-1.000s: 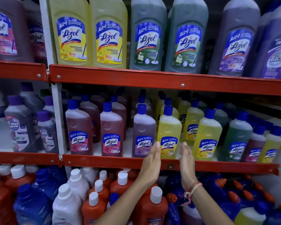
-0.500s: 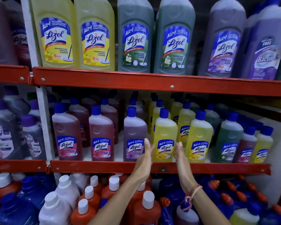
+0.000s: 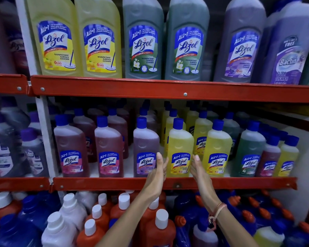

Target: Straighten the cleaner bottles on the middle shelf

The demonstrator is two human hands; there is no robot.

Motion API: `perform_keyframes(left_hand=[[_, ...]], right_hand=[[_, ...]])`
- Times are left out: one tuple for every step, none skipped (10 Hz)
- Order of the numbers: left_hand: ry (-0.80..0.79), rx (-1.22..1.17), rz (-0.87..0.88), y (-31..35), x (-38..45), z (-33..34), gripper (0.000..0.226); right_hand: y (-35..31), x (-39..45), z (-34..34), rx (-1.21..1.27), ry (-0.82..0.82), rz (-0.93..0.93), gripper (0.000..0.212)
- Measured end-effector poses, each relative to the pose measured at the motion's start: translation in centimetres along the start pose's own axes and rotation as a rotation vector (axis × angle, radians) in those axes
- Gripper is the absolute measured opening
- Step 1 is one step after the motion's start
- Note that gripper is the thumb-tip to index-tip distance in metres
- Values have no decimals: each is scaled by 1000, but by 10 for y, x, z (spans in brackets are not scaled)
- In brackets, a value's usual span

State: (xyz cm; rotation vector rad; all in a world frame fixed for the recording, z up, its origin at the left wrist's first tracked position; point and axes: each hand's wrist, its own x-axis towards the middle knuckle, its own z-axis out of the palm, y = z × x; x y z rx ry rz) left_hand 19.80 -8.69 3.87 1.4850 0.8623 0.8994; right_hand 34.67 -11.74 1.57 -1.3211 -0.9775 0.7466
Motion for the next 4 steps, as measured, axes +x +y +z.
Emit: perform_keyframes(left_hand=[[-21,-21,-7,0,-1,-2,97],[-17,-18,-11,-1,0,-4,99],[0,-10,-16,0,-2,-6,96],[46,-48,13,2,-4,-13,79]], right_hand=[[-7,-5,1,14,-20,-9,34],[-8,-6,-2,17,-11,-25,46],[-9,-7,-5,31,-30,-21,64],[-11,-7,-10,20,53,-63,65]])
